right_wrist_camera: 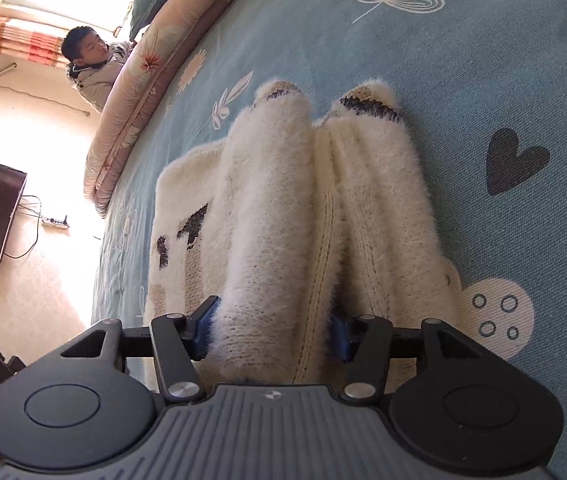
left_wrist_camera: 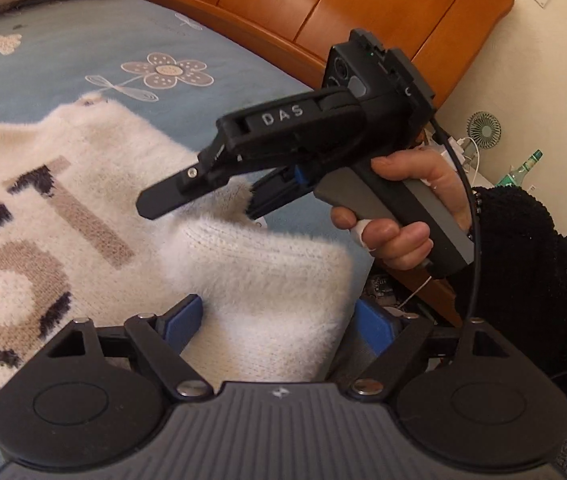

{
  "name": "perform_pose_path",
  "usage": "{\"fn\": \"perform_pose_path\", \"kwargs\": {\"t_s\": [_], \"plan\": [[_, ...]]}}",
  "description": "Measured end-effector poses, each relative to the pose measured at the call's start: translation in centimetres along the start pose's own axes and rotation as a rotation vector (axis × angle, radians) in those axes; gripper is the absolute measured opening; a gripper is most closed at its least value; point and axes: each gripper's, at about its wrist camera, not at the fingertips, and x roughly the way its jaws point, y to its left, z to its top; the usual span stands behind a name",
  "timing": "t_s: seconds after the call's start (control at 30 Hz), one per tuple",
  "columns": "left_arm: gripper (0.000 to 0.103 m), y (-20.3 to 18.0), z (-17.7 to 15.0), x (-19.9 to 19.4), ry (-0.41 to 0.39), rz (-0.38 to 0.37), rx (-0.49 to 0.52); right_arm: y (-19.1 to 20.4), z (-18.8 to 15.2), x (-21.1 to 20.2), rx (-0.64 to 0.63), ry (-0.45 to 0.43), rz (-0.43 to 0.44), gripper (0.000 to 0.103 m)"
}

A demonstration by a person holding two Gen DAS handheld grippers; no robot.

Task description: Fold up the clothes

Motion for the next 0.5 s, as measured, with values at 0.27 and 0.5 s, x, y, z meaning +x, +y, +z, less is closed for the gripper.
{"fn": "perform_pose_path", "kwargs": {"t_s": [0.27, 0.5], "plan": [[0.084, -0.5, -1.2, -4.9, -0.070, 0.064, -0.005, 2.7, -0.7, 0.8, -0.148, -0.061, -0.113, 0.039], [0.084, 0.0, -2.2, -8.7, -0.123, 0.148, -0.010, 4.6, 0.8, -3.2, -0.156, -0.172, -0.068, 0.036]]}}
